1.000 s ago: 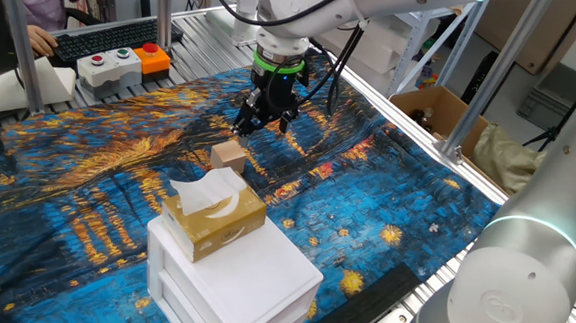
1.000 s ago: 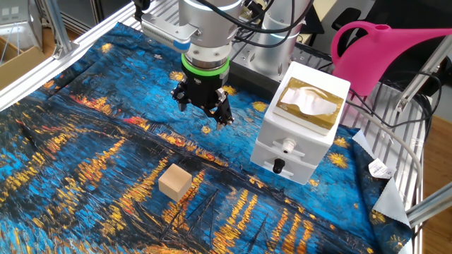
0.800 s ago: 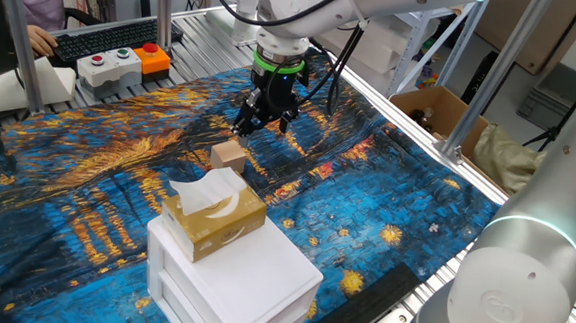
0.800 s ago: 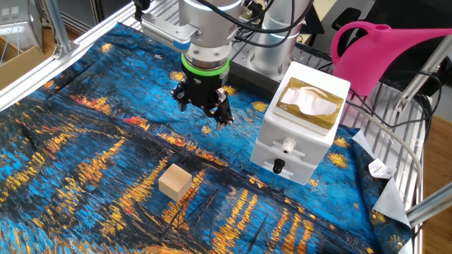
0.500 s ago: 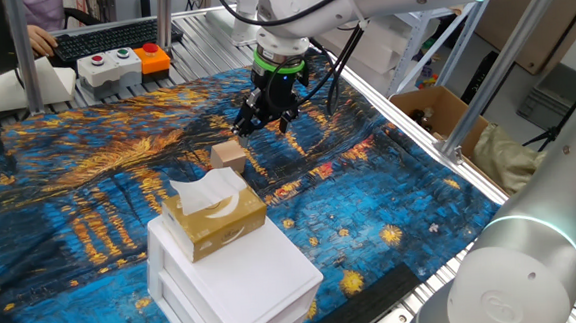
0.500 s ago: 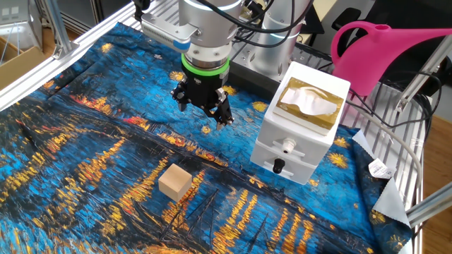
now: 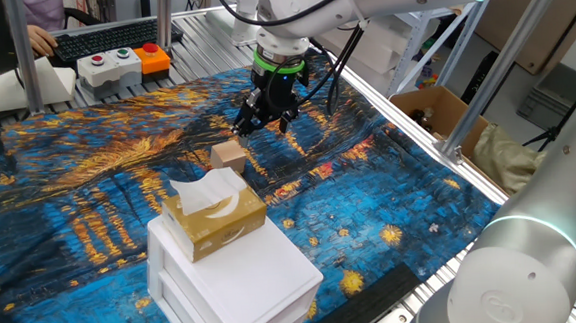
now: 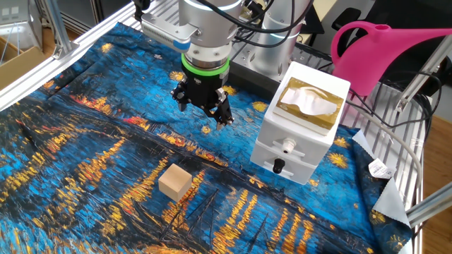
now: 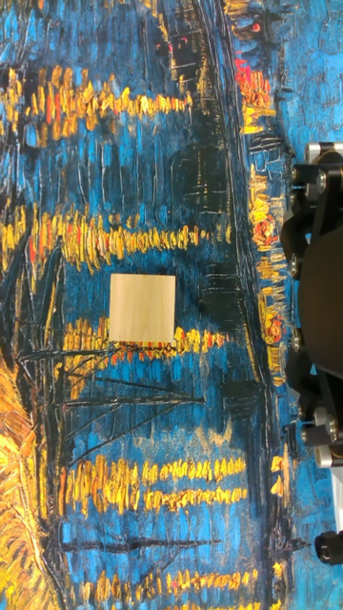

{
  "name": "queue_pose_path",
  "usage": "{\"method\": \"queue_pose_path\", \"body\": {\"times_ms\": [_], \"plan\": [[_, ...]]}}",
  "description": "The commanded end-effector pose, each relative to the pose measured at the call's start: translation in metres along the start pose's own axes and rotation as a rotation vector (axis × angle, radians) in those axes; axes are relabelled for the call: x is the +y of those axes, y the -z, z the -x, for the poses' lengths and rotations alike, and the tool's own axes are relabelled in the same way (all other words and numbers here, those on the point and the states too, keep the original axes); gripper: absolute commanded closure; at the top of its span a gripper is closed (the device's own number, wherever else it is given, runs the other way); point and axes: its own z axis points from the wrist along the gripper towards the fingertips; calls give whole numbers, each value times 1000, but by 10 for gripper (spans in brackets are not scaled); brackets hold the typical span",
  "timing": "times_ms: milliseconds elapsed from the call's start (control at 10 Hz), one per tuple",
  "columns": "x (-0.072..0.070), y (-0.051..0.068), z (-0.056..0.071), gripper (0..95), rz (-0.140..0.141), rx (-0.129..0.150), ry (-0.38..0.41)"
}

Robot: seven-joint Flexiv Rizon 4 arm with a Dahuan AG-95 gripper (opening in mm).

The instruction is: Approach and touch the side of the small block

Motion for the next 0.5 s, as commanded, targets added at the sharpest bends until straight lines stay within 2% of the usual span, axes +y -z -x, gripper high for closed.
{"method": "queue_pose_path", "body": {"times_ms": [100,500], "plan": [[0,0,0,950,9,-39,-368],[1,-1,1,950,15,-39,-381]]}}
